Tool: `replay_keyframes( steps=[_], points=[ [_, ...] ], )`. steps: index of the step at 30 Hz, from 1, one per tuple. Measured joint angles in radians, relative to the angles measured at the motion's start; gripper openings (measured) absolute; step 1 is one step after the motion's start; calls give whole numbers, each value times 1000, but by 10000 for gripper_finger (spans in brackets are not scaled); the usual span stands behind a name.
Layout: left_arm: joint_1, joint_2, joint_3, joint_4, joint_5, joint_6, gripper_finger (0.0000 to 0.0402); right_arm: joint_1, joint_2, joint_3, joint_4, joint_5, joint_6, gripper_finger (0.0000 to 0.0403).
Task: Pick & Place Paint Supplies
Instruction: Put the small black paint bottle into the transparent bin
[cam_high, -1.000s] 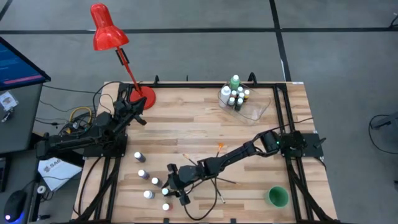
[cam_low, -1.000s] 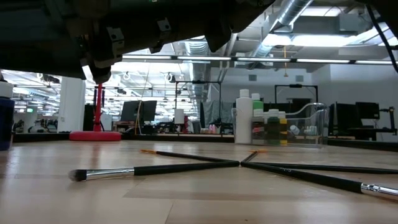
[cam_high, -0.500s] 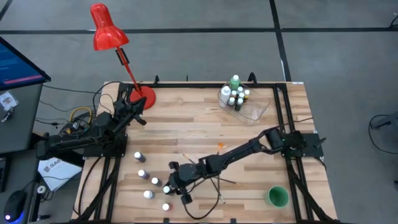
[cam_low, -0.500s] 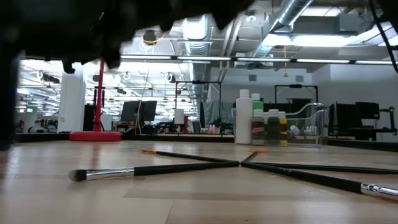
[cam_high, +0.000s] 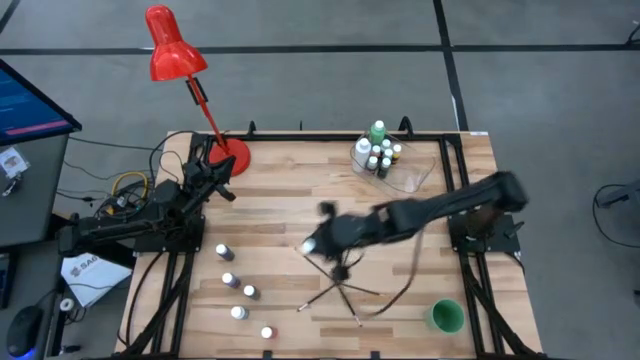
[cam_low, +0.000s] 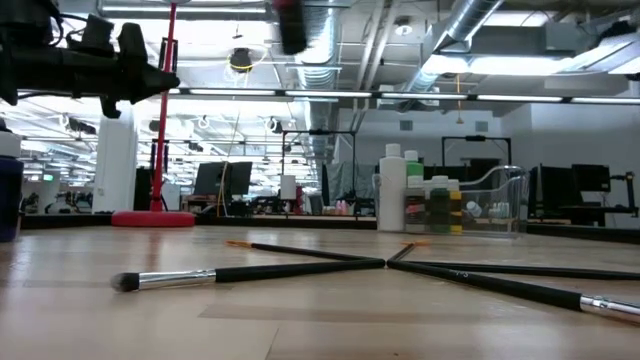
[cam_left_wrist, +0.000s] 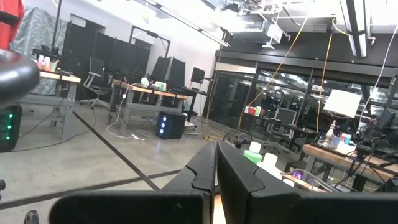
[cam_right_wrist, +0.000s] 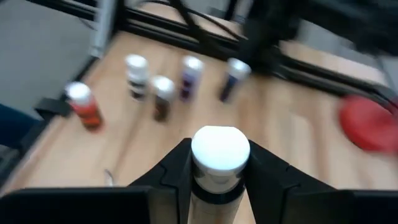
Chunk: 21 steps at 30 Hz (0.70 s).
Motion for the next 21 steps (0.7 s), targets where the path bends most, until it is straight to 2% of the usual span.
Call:
replay_keyframes(
  steps=[6,9,12,17,21],
  points=[
    [0,0,0,0,0,0,8,-38,-414,-335,-109,297,159,107],
    [0,0,0,0,0,0,8,-56,-613,-524,-106,455,244,107],
    [0,0,0,0,0,0,8,-93,-796,-690,-97,567,328,107],
    [0,0,0,0,0,0,8,-180,-1004,-932,2,606,372,107],
    [0,0,0,0,0,0,8,-269,-1097,-1057,74,625,355,108]
  ],
)
